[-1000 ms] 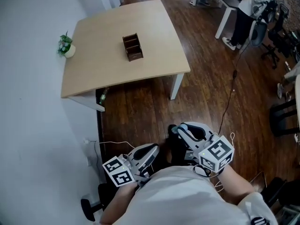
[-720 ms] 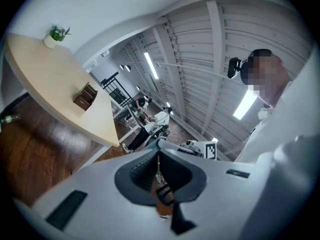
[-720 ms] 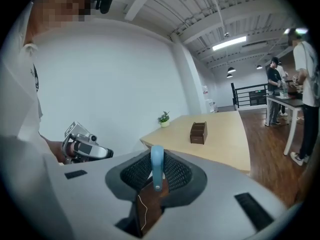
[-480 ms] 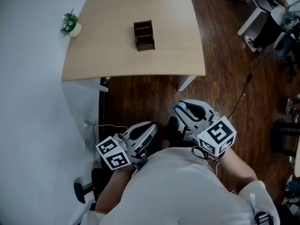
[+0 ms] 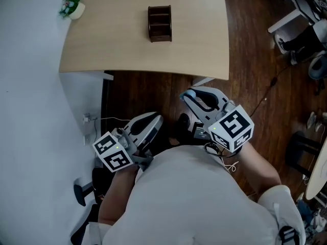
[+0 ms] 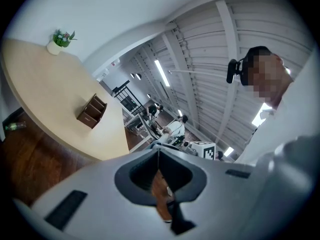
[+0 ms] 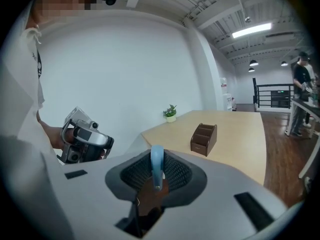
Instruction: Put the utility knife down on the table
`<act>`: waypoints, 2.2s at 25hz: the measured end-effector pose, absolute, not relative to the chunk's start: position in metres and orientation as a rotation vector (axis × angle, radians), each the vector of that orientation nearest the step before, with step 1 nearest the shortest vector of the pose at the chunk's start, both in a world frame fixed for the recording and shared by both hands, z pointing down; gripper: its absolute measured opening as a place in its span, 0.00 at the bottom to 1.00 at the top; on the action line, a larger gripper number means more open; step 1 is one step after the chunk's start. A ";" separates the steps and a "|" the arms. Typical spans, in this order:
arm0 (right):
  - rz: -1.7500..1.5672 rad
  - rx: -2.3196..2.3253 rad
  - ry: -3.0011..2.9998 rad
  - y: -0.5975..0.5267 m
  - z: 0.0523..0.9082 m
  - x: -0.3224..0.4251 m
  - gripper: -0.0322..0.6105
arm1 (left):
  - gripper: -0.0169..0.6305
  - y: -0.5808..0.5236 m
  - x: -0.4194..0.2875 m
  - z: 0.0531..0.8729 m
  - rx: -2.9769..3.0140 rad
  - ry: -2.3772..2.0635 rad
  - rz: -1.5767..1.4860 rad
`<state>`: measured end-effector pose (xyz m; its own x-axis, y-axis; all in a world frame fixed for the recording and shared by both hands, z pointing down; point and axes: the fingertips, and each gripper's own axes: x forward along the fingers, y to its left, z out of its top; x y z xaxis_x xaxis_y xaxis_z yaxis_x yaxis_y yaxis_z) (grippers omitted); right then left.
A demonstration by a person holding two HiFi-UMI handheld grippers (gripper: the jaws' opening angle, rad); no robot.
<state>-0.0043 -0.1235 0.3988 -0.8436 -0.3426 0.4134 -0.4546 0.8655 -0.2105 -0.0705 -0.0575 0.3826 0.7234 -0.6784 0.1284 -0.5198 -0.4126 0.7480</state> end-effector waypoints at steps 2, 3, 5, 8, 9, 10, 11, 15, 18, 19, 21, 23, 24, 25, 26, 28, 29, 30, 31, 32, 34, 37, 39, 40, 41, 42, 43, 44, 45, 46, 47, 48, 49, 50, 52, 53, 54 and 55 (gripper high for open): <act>0.431 0.599 -2.664 -0.129 0.403 -0.012 0.16 | 0.03 -0.067 -0.079 0.384 2.112 -0.896 -0.248; 0.428 0.605 -2.660 -0.136 0.405 -0.019 0.16 | 0.03 -0.075 -0.086 0.385 2.117 -0.885 -0.248; 0.408 0.624 -2.650 -0.152 0.409 -0.037 0.16 | 0.03 -0.092 -0.103 0.389 2.122 -0.853 -0.245; 0.300 0.691 -2.605 -0.175 0.414 -0.060 0.16 | 0.03 -0.113 -0.126 0.391 2.132 -0.779 -0.223; 0.249 0.711 -2.585 -0.183 0.416 -0.068 0.16 | 0.03 -0.120 -0.134 0.392 2.137 -0.753 -0.210; 0.203 0.727 -2.566 -0.191 0.419 -0.077 0.16 | 0.03 -0.127 -0.143 0.394 2.142 -0.730 -0.200; 0.164 0.739 -2.547 -0.200 0.423 -0.084 0.16 | 0.03 -0.134 -0.151 0.395 2.146 -0.710 -0.193; 0.087 0.755 -2.498 -0.229 0.432 -0.104 0.16 | 0.03 -0.154 -0.172 0.394 2.162 -0.649 -0.171; 0.063 0.737 -2.489 -0.248 0.439 -0.127 0.16 | 0.03 -0.172 -0.190 0.399 2.167 -0.621 -0.156; 0.049 0.725 -2.485 -0.253 0.441 -0.133 0.16 | 0.03 -0.177 -0.193 0.400 2.167 -0.615 -0.160; 0.005 0.689 -2.468 -0.262 0.449 -0.141 0.16 | 0.03 -0.184 -0.196 0.400 2.164 -0.608 -0.171; -0.053 0.653 -2.439 -0.275 0.461 -0.146 0.16 | 0.03 -0.189 -0.197 0.403 2.156 -0.606 -0.175; -0.084 0.638 -2.422 -0.283 0.468 -0.147 0.16 | 0.03 -0.192 -0.197 0.404 2.152 -0.607 -0.175; -0.117 0.624 -2.403 -0.291 0.475 -0.148 0.16 | 0.03 -0.194 -0.196 0.405 2.148 -0.609 -0.176; -0.158 0.609 -2.381 -0.300 0.481 -0.149 0.16 | 0.03 -0.196 -0.195 0.406 2.142 -0.613 -0.178; -0.260 0.577 -2.338 -0.317 0.493 -0.150 0.16 | 0.03 -0.200 -0.194 0.407 2.129 -0.628 -0.182; -0.307 0.563 -2.322 -0.325 0.497 -0.152 0.16 | 0.03 -0.202 -0.194 0.408 2.122 -0.637 -0.183; -0.345 0.552 -2.313 -0.334 0.501 -0.155 0.16 | 0.03 -0.204 -0.194 0.409 2.115 -0.647 -0.181; -0.376 0.541 -2.308 -0.342 0.504 -0.158 0.16 | 0.03 -0.206 -0.195 0.410 2.107 -0.657 -0.178; -0.402 0.528 -2.306 -0.349 0.507 -0.162 0.16 | 0.03 -0.208 -0.195 0.411 2.098 -0.668 -0.174; -0.451 0.496 -2.305 -0.361 0.514 -0.169 0.16 | 0.03 -0.213 -0.196 0.413 2.081 -0.687 -0.168; -0.519 0.439 -2.294 -0.372 0.526 -0.177 0.16 | 0.03 -0.222 -0.196 0.416 2.065 -0.706 -0.164; -0.548 0.399 -2.279 -0.375 0.537 -0.180 0.16 | 0.03 -0.227 -0.195 0.419 2.055 -0.711 -0.161; -0.552 0.380 -2.271 -0.374 0.543 -0.181 0.16 | 0.03 -0.229 -0.194 0.420 2.051 -0.712 -0.159; -0.547 0.366 -2.265 -0.374 0.548 -0.179 0.16 | 0.03 -0.230 -0.193 0.421 2.047 -0.711 -0.158; -0.536 0.356 -2.261 -0.373 0.552 -0.177 0.16 | 0.03 -0.231 -0.192 0.422 2.044 -0.709 -0.156; -0.525 0.351 -2.259 -0.372 0.555 -0.174 0.16 | 0.03 -0.232 -0.190 0.422 2.041 -0.708 -0.154; -0.517 0.348 -2.259 -0.372 0.557 -0.172 0.16 | 0.03 -0.233 -0.188 0.423 2.039 -0.706 -0.152; -0.512 0.348 -2.261 -0.371 0.558 -0.169 0.16 | 0.03 -0.233 -0.187 0.424 2.036 -0.705 -0.150; -0.507 0.350 -2.262 -0.370 0.559 -0.167 0.16 | 0.03 -0.234 -0.185 0.425 2.035 -0.705 -0.148; -0.501 0.353 -2.264 -0.369 0.561 -0.165 0.16 | 0.03 -0.234 -0.183 0.425 2.034 -0.703 -0.146; -0.495 0.358 -2.265 -0.368 0.561 -0.163 0.16 | 0.03 -0.234 -0.182 0.426 2.034 -0.700 -0.143; -0.487 0.362 -2.265 -0.367 0.562 -0.160 0.16 | 0.03 -0.235 -0.180 0.425 2.036 -0.696 -0.140; -0.479 0.368 -2.263 -0.367 0.562 -0.158 0.16 | 0.03 -0.235 -0.179 0.425 2.039 -0.691 -0.138; -0.461 0.384 -2.258 -0.367 0.563 -0.153 0.16 | 0.03 -0.237 -0.177 0.424 2.045 -0.681 -0.136; -0.450 0.394 -2.255 -0.368 0.563 -0.151 0.16 | 0.03 -0.237 -0.176 0.423 2.048 -0.676 -0.136; -0.435 0.404 -2.251 -0.368 0.565 -0.149 0.16 | 0.03 -0.237 -0.176 0.422 2.050 -0.672 -0.136; -0.419 0.413 -2.246 -0.369 0.566 -0.148 0.16 | 0.03 -0.237 -0.175 0.422 2.052 -0.669 -0.135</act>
